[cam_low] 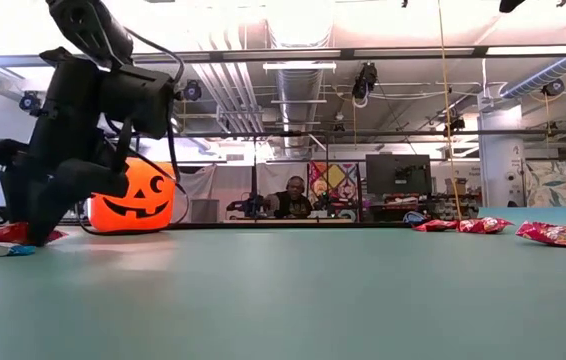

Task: Sort candy by brand, put in halloween buckets
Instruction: Put the red candy into the orange bucket

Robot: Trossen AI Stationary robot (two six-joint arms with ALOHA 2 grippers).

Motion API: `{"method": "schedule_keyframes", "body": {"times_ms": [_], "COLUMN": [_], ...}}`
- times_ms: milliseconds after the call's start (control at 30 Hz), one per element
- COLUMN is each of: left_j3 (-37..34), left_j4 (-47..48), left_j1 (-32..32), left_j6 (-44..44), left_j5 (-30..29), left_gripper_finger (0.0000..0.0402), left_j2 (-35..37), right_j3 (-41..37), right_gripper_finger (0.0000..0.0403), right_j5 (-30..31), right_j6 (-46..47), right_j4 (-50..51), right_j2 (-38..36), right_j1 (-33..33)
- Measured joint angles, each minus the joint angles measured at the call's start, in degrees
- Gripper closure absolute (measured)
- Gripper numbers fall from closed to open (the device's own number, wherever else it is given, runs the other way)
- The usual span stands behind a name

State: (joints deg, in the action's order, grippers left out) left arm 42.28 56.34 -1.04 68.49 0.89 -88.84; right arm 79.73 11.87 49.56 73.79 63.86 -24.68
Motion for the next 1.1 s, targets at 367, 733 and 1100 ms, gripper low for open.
{"method": "schedule_keyframes", "body": {"times_ms": [367,733,1100], "left_j3": [7.5,25.0,44.7], "left_j4": [3.6,10.2,23.8], "left_j1": [0.0,-2.3,-22.5], "left_j6": [-2.4,-7.6,-14.4], "left_j5": [-6.0,-13.0,-25.9], "left_gripper_finger": [0.0394,0.0393,0.0393], "left_j2": [1.6,2.3,2.7], "right_j3": [5.3,5.7,13.7], "right_gripper_finger": [0.0193,0.0198,0.0218], "right_j5": [3.3,3.0,0.2], "right_j6": [-7.4,-16.6,-32.1], "right_j4": [0.2,-4.9,-5.1], "right_j2": [-1.5,-1.9,-1.6], "right_j1": [-0.9,-0.9,-0.9]}}
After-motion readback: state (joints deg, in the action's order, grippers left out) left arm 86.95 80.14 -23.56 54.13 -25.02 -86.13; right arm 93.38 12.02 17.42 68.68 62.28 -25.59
